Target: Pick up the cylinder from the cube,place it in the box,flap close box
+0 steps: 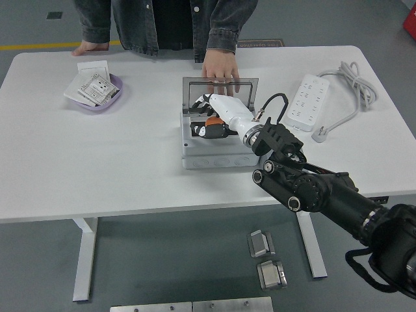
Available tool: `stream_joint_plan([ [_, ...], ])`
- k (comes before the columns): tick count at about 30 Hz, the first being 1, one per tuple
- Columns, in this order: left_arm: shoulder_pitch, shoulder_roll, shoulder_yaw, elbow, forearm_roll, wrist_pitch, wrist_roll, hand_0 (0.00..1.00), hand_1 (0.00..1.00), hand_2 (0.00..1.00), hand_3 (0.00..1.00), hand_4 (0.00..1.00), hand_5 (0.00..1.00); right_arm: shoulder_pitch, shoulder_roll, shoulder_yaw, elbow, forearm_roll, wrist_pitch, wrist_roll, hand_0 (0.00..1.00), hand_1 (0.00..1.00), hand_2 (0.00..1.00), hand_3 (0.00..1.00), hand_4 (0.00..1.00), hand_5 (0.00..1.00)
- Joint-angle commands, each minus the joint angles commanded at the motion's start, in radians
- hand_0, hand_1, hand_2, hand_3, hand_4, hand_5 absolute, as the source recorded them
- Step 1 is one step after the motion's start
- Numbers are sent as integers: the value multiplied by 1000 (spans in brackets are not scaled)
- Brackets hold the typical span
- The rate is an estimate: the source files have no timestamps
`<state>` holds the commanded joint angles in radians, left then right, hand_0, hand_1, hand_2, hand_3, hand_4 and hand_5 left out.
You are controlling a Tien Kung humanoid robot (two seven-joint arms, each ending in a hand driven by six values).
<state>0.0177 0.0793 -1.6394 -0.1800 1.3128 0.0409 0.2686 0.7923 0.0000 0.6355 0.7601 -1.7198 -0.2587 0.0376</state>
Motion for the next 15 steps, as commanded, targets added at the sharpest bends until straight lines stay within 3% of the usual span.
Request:
stream_joint_plan([
  [10, 4, -4, 2, 0, -8, 1, -5, 636, 637, 594, 591, 651, 213, -36, 0, 89, 140, -26, 24, -30, 496, 524, 639, 717, 744, 372],
  [15, 5, -4, 3, 0, -8, 1, -6, 636, 637, 594, 592, 651, 209, -39, 0, 104, 163, 29, 25, -25, 495, 517, 634, 713, 753, 392],
])
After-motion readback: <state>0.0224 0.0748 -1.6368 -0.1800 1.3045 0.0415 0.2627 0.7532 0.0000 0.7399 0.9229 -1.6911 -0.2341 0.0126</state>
